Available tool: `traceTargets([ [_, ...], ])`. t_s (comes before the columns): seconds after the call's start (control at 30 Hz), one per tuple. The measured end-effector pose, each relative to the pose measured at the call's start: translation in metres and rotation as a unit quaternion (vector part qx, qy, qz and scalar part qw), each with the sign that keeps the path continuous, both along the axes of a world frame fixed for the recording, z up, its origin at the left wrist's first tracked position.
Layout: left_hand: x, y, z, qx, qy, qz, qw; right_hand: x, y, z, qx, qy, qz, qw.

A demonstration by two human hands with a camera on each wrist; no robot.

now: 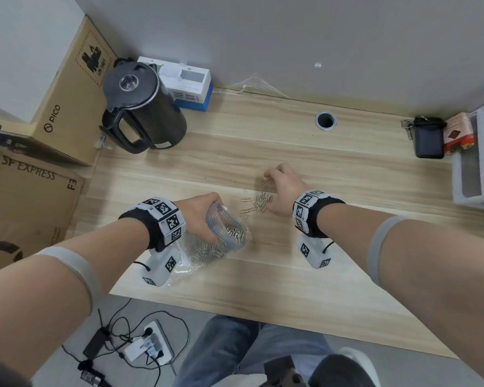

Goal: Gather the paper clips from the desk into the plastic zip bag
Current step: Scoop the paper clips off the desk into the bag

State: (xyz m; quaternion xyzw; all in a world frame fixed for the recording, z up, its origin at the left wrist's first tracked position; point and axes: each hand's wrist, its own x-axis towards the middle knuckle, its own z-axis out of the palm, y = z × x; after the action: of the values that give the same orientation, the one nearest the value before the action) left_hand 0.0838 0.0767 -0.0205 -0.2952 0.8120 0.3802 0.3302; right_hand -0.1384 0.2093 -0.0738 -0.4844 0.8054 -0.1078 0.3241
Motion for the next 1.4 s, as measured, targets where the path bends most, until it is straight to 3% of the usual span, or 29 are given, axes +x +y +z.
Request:
traceTargets([
  [0.17, 0.000, -0.003, -0.002, 0.022, -0.013, 0.009, 1.000, -0.010, -0.003, -0.001, 0.053, 0.018, 0.078, 0.995],
  [0.47, -0.003, -0.006, -0.001, 0.049, -0.048, -0.006, 0.998, 0.003, -0.016, 0.003, 0.043, -0.020, 0.116, 0.992],
  [0.73, -0.006, -0.006, 0.002, 0.040, -0.064, -0.034, 0.997, 0.007, -0.023, 0.011, 0.081, 0.018, 0.163, 0.983],
  [1.17, 0.001, 0.001, -0.001, 0.052, -0.042, 0.013, 0.998, 0.021, -0.020, -0.001, 0.022, -0.030, 0.125, 0.991],
  [1.4, 0.002, 0.004, 0.002, 0.058, -0.035, 0.030, 0.997, 0.023, -0.017, 0.003, 0.008, 0.007, 0.124, 0.992],
])
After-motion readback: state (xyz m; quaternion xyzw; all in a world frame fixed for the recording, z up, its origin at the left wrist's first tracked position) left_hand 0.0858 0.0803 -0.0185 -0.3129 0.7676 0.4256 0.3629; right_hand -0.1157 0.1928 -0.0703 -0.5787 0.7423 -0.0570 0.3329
